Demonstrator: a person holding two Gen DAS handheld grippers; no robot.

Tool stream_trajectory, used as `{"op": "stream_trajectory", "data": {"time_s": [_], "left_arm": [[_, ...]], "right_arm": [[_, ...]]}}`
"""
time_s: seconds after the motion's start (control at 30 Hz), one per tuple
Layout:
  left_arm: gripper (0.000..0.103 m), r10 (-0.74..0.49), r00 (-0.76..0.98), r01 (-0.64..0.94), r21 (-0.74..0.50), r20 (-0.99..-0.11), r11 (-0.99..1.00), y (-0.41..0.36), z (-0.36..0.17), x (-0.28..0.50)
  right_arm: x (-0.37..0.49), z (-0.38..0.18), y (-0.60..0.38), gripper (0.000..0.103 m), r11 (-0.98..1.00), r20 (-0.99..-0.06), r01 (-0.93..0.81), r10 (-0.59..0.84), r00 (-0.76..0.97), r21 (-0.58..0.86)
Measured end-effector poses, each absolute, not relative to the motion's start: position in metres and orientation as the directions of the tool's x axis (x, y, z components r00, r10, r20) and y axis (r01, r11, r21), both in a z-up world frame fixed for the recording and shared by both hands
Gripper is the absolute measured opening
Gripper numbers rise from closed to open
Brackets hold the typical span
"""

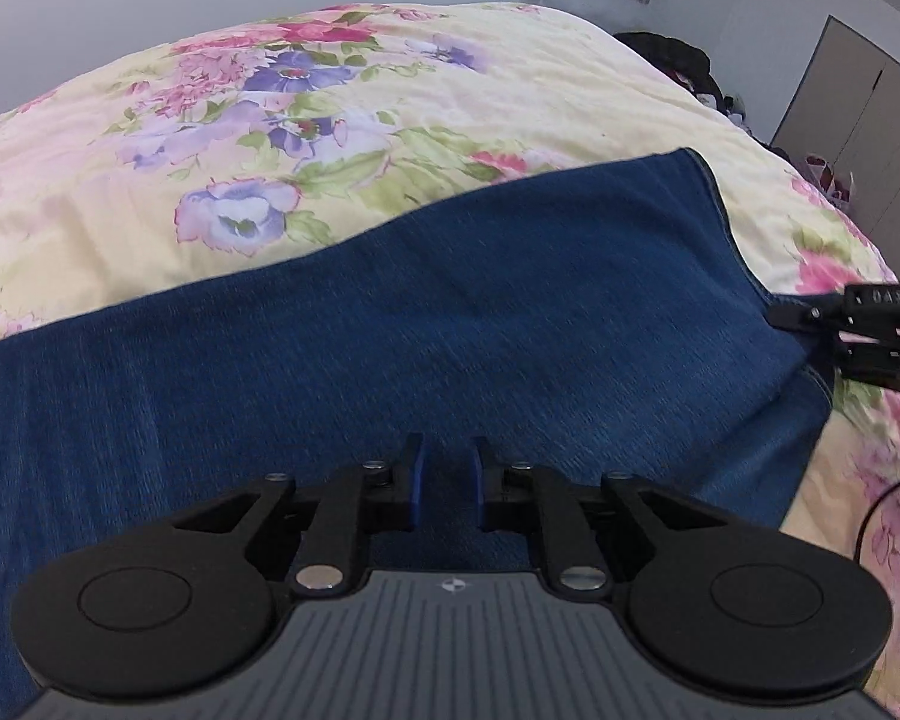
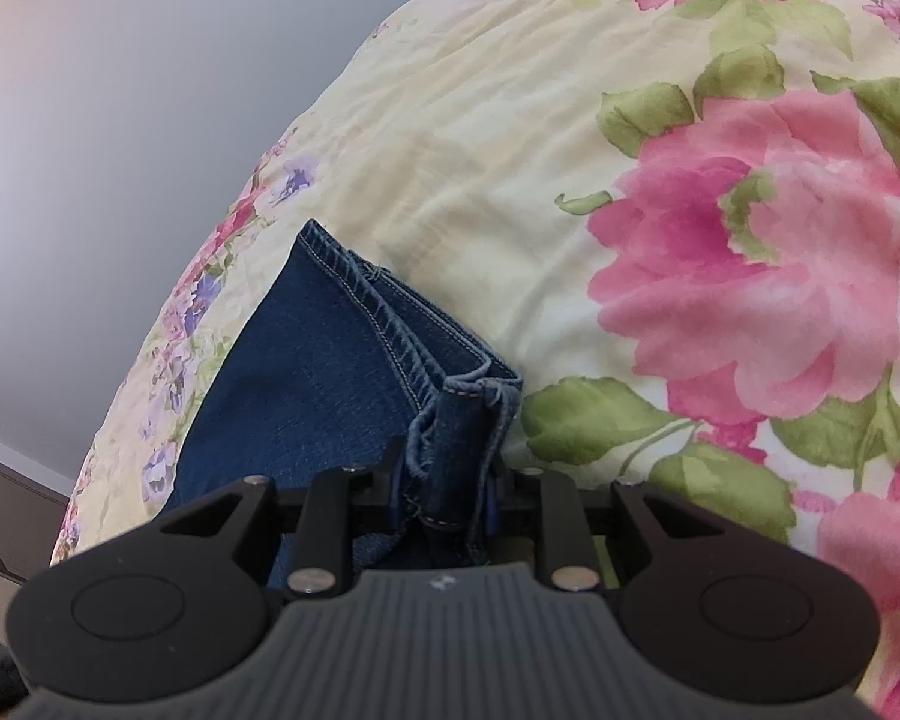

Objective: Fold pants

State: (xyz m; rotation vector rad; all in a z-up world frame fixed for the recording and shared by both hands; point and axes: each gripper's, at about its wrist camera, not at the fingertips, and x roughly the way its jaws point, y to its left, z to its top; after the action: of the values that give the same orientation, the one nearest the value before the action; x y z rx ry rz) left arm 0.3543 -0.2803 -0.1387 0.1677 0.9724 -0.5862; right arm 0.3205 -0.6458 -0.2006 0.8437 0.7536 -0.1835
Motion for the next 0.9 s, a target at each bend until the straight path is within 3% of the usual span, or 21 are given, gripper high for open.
{"op": "stream_trajectory", "data": {"time_s": [0.27, 0.47, 0.9], "left_arm": [[0.012, -0.381, 0.395, 0.537, -0.127, -0.836, 0.834, -0.278, -0.147, 0.326], [0.012, -0.450, 0.355, 0.553, -0.205, -0.819, 0.808, -0.253, -0.125, 0.324], [0.012, -0.267, 0.549, 0.365, -0.060, -0.792, 0.929, -0.090, -0.052, 0.339]], "right_arm": [[0.325, -0.184, -0.639, 0.018, 0.667, -0.683, 0.456, 0.111, 0.721, 0.590], [0.318, -0.140, -0.625, 0.017, 0.704, -0.640, 0.404, 0.093, 0.763, 0.584], [0.331, -0.014, -0.492, 0.017, 0.889, -0.528, 0.197, 0.058, 0.847, 0.414]]}}
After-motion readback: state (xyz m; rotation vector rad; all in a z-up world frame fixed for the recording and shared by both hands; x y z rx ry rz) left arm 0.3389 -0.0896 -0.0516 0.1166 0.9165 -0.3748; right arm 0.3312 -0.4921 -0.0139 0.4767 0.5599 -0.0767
